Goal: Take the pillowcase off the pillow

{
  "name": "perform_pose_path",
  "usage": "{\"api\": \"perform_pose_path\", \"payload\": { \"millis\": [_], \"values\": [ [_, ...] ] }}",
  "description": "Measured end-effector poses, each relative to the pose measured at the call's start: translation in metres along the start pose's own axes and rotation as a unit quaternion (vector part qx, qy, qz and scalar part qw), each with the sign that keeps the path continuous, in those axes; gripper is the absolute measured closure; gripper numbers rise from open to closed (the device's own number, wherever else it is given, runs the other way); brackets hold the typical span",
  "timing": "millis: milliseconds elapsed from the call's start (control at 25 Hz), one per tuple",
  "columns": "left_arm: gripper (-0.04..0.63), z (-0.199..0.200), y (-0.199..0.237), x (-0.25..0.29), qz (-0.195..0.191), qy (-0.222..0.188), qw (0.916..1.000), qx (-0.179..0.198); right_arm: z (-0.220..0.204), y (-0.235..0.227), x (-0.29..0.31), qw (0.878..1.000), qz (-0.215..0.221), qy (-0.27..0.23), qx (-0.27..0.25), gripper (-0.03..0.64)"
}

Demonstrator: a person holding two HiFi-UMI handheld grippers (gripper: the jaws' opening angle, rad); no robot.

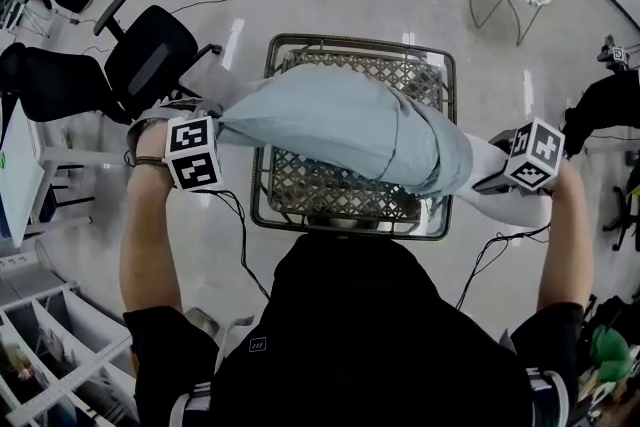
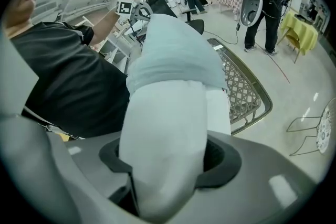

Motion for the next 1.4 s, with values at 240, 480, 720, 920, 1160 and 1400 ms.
{"api": "perform_pose_path", "payload": {
  "millis": [240,480,720,920,1160,1400],
  "values": [
    [0.586,-0.063,-0.003,0.022,-0.012,0.021,0.998,-0.058,-0.001,-0.003,-0.008,1.0,0.001,0.0,0.006,0.311],
    [0.586,-0.103,0.014,0.02,0.009,0.031,0.9956,-0.088,0.0,0.0,-0.015,1.0,0.017,-0.013,0.012,0.311],
    [0.586,-0.126,0.025,0.022,0.034,0.047,0.9927,-0.106,0.006,0.005,-0.004,0.999,0.032,-0.021,0.013,0.311],
    [0.508,-0.092,0.028,0.007,0.046,0.0,0.9929,-0.11,0.006,0.002,-0.002,1.0,0.025,-0.007,0.014,0.298],
    [0.396,-0.037,0.015,-0.038,0.011,-0.097,0.9921,-0.078,0.003,0.003,0.002,1.0,0.022,-0.008,0.017,0.281],
    [0.373,0.026,-0.003,-0.065,-0.016,-0.169,0.9855,-0.011,0.004,0.005,0.005,1.0,0.018,-0.003,0.014,0.27]
  ]
}}
Point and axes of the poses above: the fingertips, and each gripper's own axes: x forward along the fingers, y to its left, z out of its top, the point moved 6 cm from there along -x, backward along the fingers
